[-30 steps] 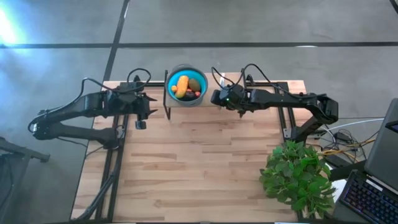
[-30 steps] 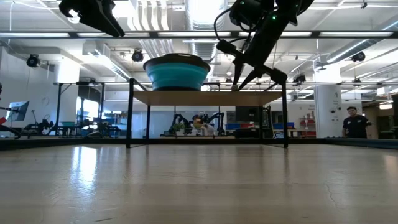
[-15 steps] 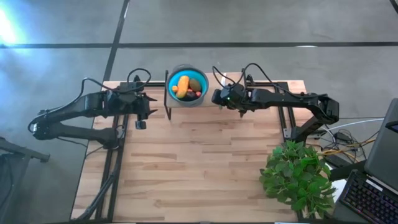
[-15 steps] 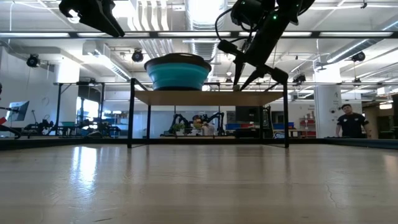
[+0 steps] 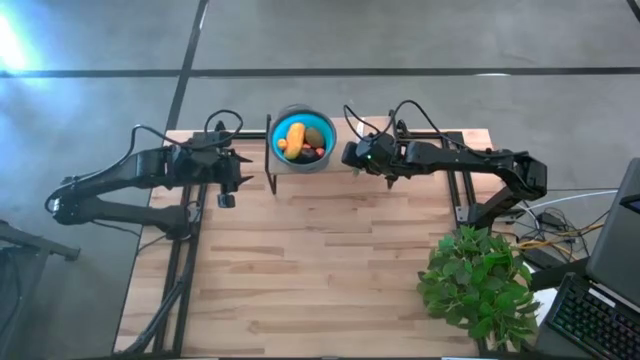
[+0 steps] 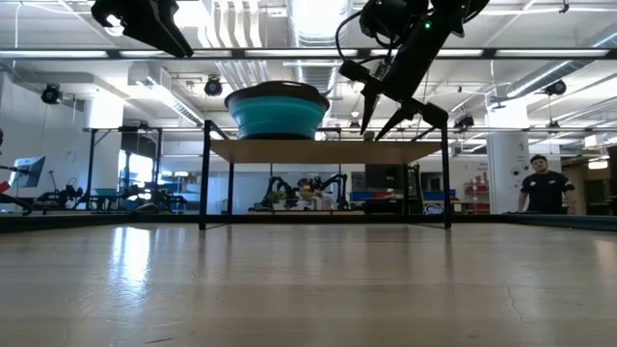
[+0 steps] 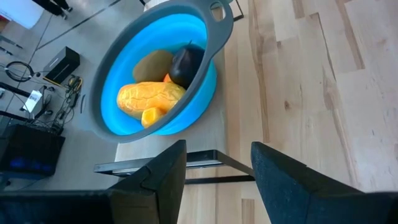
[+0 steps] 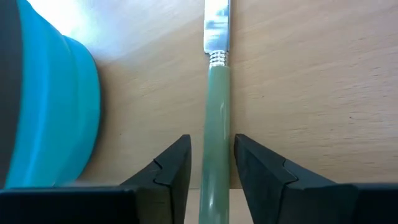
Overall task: Pick & Place Fruit
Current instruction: Put the table knife on the shelf
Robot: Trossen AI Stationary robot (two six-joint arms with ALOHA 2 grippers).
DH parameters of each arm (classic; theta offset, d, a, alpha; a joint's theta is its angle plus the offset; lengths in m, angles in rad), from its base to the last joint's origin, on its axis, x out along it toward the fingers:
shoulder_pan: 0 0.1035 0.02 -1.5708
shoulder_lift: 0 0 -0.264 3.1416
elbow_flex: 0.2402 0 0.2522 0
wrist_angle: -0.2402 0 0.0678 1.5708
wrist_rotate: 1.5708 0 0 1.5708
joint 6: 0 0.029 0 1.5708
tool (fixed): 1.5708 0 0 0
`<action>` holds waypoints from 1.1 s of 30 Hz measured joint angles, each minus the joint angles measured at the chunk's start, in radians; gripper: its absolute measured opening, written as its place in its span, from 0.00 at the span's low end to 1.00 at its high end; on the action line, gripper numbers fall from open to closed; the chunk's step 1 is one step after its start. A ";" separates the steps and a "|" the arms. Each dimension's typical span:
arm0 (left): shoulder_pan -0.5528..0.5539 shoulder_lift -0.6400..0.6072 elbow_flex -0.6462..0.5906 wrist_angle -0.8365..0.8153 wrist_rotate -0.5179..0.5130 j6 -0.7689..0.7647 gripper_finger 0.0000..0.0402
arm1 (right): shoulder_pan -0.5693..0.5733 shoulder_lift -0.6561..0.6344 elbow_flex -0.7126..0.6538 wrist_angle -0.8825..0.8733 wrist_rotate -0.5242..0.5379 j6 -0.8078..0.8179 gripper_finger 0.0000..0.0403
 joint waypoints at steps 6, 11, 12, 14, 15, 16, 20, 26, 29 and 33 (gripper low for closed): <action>0.000 0.000 0.000 0.000 0.000 0.000 0.46 | -0.001 -0.023 0.000 -0.001 0.027 -0.014 0.28; 0.000 0.000 0.000 0.000 0.000 0.000 0.46 | -0.001 -0.035 0.000 0.000 0.032 -0.029 0.23; 0.000 0.000 0.000 0.000 0.000 0.000 0.46 | -0.001 -0.036 0.000 0.001 0.032 -0.029 0.22; 0.000 0.000 0.000 0.000 0.000 0.000 0.46 | -0.001 -0.037 0.000 0.003 0.031 -0.029 0.20; 0.000 0.000 0.000 0.000 0.000 0.000 0.46 | -0.001 -0.037 0.000 0.003 0.031 -0.029 0.19; 0.000 0.000 0.000 0.000 0.000 0.000 0.46 | -0.001 -0.038 0.000 0.003 0.031 -0.029 0.18; 0.000 -0.001 0.000 -0.008 -0.013 0.000 0.46 | 0.003 -0.061 0.000 0.007 0.013 -0.054 0.15; 0.000 -0.002 0.000 -0.018 -0.038 -0.001 0.46 | 0.052 -0.106 0.001 0.009 -0.082 -0.115 0.08; 0.000 -0.002 0.000 -0.018 -0.038 -0.003 0.46 | 0.088 -0.109 0.002 0.009 -0.114 -0.115 0.04; 0.000 -0.002 0.000 -0.018 -0.038 -0.004 0.46 | 0.122 -0.107 -0.006 0.011 -0.123 -0.098 0.02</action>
